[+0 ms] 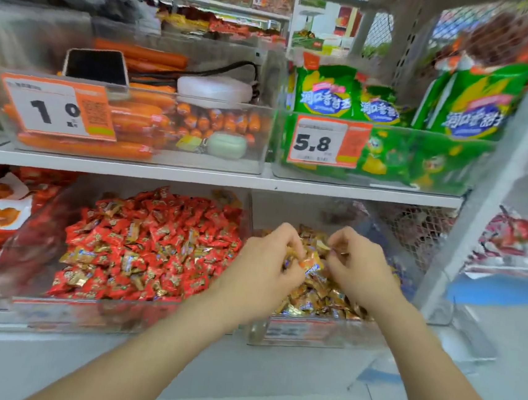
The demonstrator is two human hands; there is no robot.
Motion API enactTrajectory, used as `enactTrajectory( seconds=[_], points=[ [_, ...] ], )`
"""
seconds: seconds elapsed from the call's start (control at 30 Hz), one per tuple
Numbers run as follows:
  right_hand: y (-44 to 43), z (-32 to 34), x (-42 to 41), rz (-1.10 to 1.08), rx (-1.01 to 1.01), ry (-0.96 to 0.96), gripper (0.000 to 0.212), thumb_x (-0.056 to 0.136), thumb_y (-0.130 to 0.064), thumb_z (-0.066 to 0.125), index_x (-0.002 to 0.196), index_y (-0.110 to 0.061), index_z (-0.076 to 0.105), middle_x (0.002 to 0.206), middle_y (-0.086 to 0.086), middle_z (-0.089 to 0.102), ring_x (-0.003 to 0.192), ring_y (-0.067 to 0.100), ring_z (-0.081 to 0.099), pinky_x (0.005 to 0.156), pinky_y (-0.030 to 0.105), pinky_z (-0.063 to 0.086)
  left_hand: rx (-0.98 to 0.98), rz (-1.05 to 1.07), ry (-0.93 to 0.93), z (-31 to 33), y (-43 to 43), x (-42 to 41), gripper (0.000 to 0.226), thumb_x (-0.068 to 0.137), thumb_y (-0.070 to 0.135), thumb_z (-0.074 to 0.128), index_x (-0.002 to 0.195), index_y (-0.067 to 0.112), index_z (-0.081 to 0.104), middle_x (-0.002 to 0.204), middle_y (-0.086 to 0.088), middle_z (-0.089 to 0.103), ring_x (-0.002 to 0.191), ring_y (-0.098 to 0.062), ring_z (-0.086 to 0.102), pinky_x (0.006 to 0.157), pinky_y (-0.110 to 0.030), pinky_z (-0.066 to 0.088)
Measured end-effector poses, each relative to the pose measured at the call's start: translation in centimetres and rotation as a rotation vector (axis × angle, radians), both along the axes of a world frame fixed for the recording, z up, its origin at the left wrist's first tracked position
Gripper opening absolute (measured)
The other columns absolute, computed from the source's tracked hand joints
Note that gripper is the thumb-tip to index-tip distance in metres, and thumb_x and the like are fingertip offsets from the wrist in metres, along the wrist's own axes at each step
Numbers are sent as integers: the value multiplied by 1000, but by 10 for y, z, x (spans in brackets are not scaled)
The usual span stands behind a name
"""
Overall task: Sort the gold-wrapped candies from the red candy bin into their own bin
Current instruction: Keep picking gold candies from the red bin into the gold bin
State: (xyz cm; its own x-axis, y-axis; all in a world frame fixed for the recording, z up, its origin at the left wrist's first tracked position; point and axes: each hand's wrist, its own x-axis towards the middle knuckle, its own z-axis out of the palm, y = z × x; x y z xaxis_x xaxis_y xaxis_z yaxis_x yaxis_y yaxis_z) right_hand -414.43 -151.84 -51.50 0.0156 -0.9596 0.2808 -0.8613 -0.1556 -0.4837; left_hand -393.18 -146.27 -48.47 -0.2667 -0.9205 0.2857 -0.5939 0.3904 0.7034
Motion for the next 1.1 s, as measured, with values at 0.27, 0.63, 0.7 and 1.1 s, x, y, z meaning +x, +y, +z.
enactTrajectory(
  seconds=[0.27, 0.63, 0.7, 1.1],
  points=[
    [5, -5, -33, 33, -104, -113, 29, 88, -9, 68, 110, -24, 79, 113, -6, 73, 106, 9, 65, 95, 21, 45, 196, -39, -639, -41, -61, -70, 55, 102, 44, 48, 152, 25, 35, 155, -13, 34, 142, -48, 32, 115, -60, 30],
    [52, 32, 73, 229, -84, -361, 24, 90, -8, 66, 87, -30, 77, 76, -14, 75, 70, 5, 69, 67, 19, 55, -423, 197, -492, -14, 2, 42, 21, 97, 42, 46, 92, 26, 59, 88, 7, 53, 87, -21, 49, 75, -40, 43],
    [58, 31, 111, 366, -86, -216, 21, 89, -12, 63, 92, -29, 76, 78, -13, 74, 70, 5, 67, 71, 20, 53, -290, 342, -528, -15, 13, 92, 26, 99, 48, 47, 88, 28, 57, 87, 6, 52, 88, -22, 52, 75, -40, 44],
    [17, -2, 234, 754, 295, 126, 24, 102, -17, 61, 117, -27, 78, 102, -12, 76, 86, 4, 64, 80, 13, 45, 756, 443, -670, -6, 13, 229, 52, 85, 69, 63, 88, 17, 65, 97, -2, 67, 89, -19, 65, 76, -30, 51]
  ],
)
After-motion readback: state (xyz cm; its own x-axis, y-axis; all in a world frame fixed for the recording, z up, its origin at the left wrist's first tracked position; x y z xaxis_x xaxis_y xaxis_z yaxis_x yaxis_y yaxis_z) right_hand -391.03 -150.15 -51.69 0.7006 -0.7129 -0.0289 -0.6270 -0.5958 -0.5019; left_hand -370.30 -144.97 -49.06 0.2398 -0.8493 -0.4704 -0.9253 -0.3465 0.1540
